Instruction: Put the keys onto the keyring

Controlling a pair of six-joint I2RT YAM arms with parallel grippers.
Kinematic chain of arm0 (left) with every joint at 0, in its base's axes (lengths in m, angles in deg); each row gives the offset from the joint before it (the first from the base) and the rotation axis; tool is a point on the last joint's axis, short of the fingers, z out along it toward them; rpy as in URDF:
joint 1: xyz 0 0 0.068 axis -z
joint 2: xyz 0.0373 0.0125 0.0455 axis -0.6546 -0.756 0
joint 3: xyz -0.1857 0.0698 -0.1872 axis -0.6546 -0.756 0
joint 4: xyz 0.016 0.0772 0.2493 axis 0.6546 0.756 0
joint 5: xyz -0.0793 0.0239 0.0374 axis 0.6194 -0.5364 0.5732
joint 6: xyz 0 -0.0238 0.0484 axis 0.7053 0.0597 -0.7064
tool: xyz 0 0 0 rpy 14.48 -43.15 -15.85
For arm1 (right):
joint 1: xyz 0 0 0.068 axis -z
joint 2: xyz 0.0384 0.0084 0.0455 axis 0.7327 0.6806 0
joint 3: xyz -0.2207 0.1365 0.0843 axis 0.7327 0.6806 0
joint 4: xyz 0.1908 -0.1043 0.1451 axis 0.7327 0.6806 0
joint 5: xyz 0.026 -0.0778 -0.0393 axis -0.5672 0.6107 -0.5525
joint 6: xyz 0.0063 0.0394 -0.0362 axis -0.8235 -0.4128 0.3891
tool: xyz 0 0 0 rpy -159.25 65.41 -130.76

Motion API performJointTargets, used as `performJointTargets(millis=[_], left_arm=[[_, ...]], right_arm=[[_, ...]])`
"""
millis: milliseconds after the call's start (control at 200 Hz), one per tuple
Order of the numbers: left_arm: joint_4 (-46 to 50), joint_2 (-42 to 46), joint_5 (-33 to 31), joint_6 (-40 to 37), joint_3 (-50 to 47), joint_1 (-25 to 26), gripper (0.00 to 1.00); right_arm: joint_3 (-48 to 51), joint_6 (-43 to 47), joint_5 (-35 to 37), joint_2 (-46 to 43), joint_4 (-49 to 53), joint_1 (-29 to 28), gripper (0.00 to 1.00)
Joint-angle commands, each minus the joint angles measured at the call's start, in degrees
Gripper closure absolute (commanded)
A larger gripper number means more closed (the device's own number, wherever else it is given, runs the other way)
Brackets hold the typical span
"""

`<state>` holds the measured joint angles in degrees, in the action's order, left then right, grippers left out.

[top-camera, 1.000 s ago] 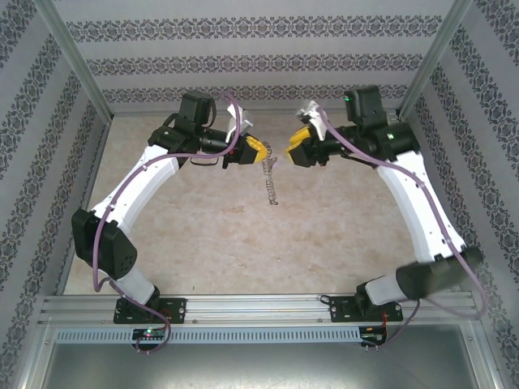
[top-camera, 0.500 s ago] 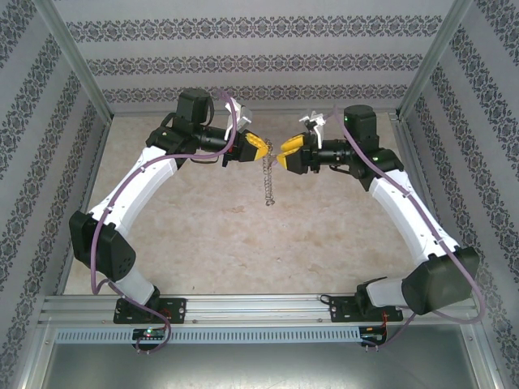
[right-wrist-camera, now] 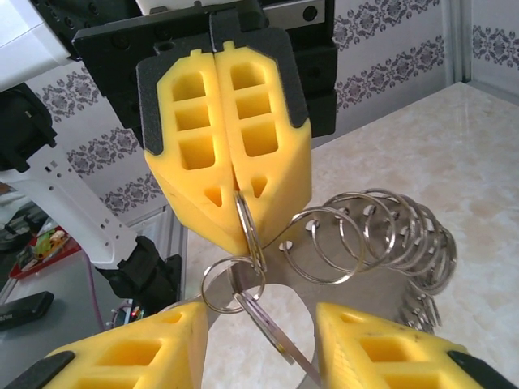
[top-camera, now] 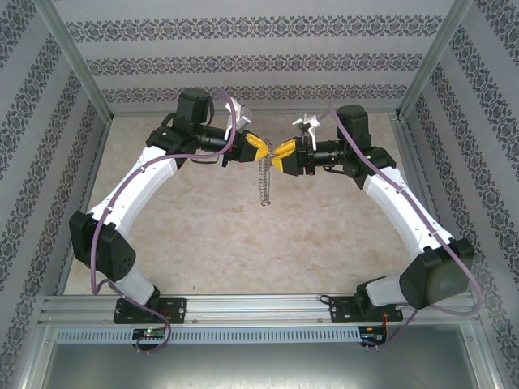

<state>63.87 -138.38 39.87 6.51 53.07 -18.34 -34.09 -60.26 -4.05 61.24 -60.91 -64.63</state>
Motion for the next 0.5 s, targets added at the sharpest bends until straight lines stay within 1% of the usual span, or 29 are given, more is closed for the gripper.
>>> performJointTargets(millis=[0,45,160,190,450,500], left_arm=[[-2.7,1.9,2.7,0.5,1.2,0.6,1.00],[-2.6,1.9,2.6,0.5,1.2,0.6,1.00],[-2.8,2.0,2.5,0.5,1.2,0.6,1.00],[-2.8,1.9,2.4,0.6,1.3,0.6,1.00],[-3.2,2.3,2.1,0.8,1.0,0.6,1.00],[-3.2,2.4,2.0,0.8,0.9,0.6,1.00]], right_arm=[[0.3,1.4,-3.0,0.6,-0.5,-0.9,0.66],[0.1,1.4,-3.2,0.9,-0.4,-0.9,0.71],[-0.3,2.2,-3.8,1.0,0.8,-1.0,0.96],[-0.4,2.7,-3.8,1.1,1.5,-1.1,1.00],[-2.2,7.7,-3.0,1.6,9.6,-1.2,1.00],[-3.4,9.8,-1.7,2.1,12.8,-1.3,1.00]])
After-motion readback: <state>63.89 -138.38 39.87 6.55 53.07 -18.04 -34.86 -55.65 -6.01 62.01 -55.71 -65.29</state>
